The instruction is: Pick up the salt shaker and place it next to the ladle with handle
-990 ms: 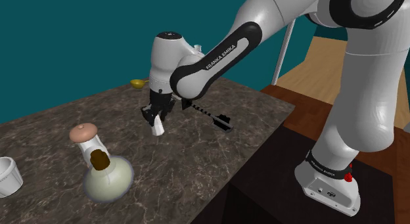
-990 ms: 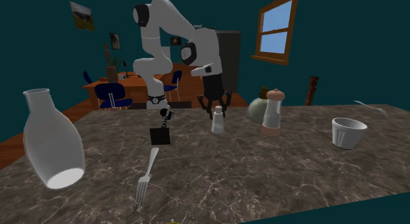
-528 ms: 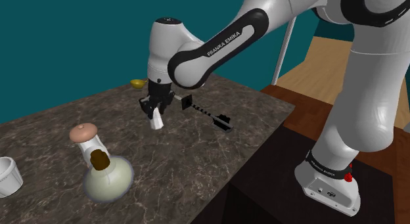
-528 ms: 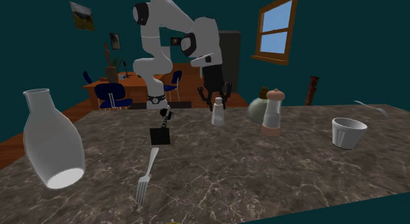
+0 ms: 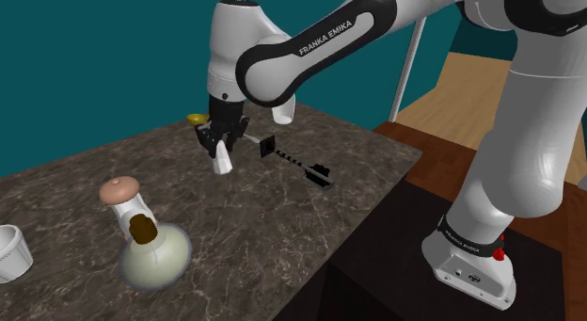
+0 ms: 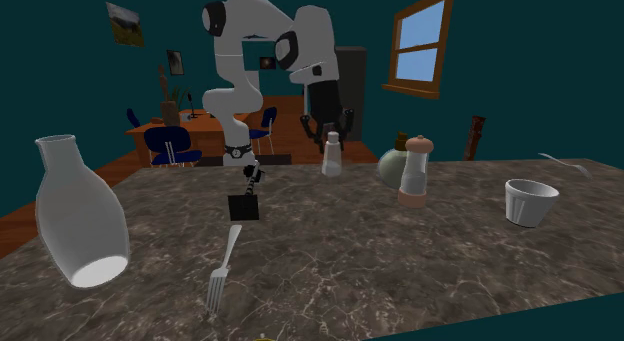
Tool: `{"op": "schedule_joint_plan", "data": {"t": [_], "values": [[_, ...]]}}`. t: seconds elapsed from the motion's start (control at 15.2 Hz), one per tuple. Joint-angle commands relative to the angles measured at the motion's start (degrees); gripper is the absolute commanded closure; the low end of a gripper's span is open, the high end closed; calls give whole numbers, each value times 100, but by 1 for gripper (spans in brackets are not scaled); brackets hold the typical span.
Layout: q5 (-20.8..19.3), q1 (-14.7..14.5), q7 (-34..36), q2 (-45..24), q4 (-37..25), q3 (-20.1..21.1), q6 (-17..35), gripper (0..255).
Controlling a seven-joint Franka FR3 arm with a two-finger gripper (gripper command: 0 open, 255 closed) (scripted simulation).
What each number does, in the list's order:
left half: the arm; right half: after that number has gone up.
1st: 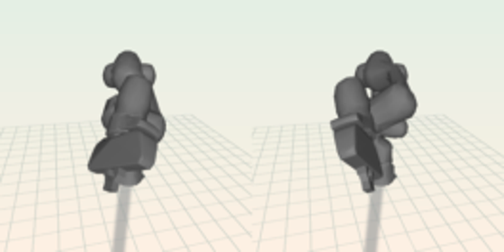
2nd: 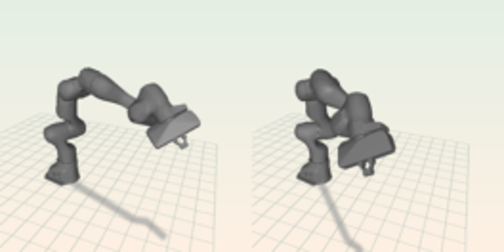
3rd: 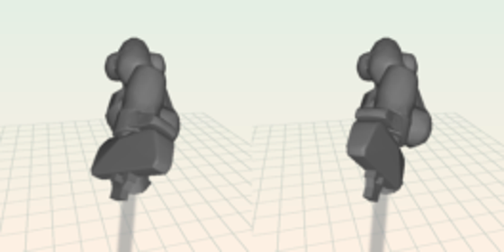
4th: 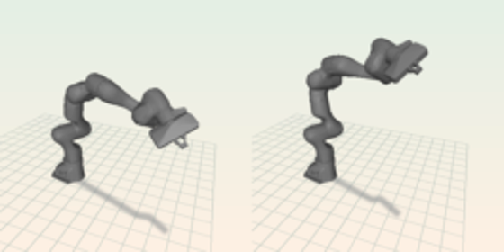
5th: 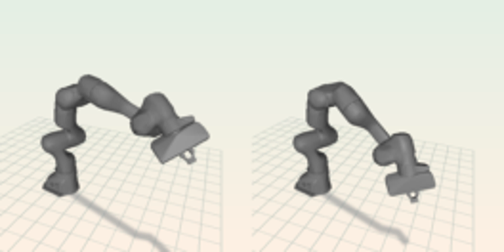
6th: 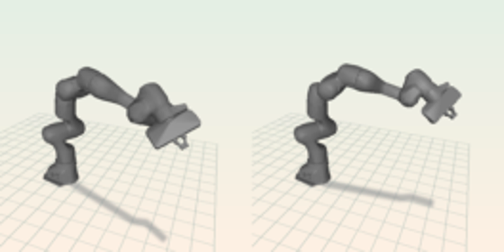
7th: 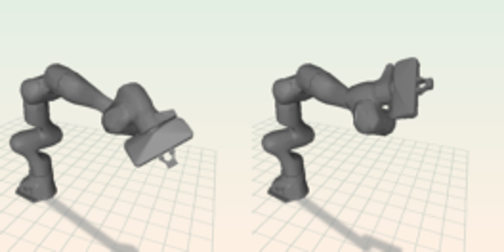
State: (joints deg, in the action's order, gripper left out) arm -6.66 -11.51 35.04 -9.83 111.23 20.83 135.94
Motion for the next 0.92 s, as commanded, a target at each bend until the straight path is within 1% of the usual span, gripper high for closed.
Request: {"op": "schedule_joint_plan", "data": {"t": [0.0, 0.86], "values": [[39, 7, -30, 50, -105, 9, -152, 255], [221, 31, -168, 324, -787, 43, -1086, 255]]}}
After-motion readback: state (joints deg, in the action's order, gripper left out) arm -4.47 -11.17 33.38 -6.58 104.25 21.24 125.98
